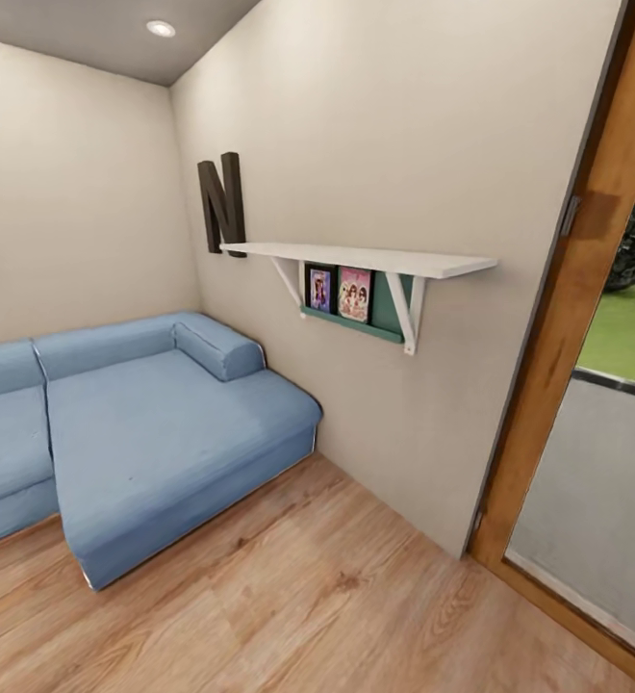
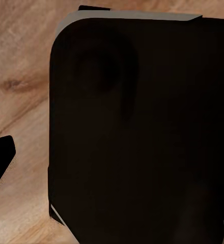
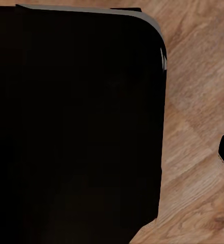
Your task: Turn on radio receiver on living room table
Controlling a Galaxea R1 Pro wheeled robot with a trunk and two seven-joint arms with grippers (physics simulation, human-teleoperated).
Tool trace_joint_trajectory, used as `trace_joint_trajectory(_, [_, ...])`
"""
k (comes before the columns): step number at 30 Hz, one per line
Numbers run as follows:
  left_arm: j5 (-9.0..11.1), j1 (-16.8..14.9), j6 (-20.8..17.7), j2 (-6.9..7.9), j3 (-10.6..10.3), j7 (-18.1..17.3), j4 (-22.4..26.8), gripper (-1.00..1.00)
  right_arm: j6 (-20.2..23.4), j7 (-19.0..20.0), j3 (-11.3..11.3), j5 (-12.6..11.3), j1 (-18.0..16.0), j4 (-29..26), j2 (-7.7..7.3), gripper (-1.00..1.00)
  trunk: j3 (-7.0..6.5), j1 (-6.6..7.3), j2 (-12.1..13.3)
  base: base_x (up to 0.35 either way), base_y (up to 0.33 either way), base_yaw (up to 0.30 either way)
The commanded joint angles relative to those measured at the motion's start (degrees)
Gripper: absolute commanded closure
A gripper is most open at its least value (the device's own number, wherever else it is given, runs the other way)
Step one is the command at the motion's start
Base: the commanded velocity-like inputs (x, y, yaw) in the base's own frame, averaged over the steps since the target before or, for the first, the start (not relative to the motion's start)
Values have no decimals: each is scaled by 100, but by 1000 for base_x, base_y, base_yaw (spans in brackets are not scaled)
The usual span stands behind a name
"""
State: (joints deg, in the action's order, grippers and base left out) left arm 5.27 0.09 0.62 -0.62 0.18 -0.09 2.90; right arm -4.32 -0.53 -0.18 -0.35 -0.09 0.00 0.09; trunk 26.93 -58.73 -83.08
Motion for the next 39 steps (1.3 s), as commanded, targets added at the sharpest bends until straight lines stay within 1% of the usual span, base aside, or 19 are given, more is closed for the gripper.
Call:
trace_joint_trajectory(1, [0, 0, 0, 0, 0, 0, 0, -100, 0, 0, 0, 0, 0, 0, 0, -100, 0, 0, 0, 318, 0, 0])
trace_joint_trajectory(17, [0, 0, 0, 4, 0, 0, 0, -100, -10, 0, 0, -8, 0, 0, 0, -100, 0, 0, 0, 313, 0, 0])
trace_joint_trajectory(22, [0, 0, 1, 3, 2, 0, 0, -100, -16, 0, 0, -9, 0, 0, 0, -100, 0, 0, 0, 61, 0, 168])
trace_joint_trajectory(39, [0, 0, 4, 1, 1, 0, 0, -100, -17, -5, 0, -9, 0, 0, 0, -100, 0, 0, 0, 4, 0, 262])
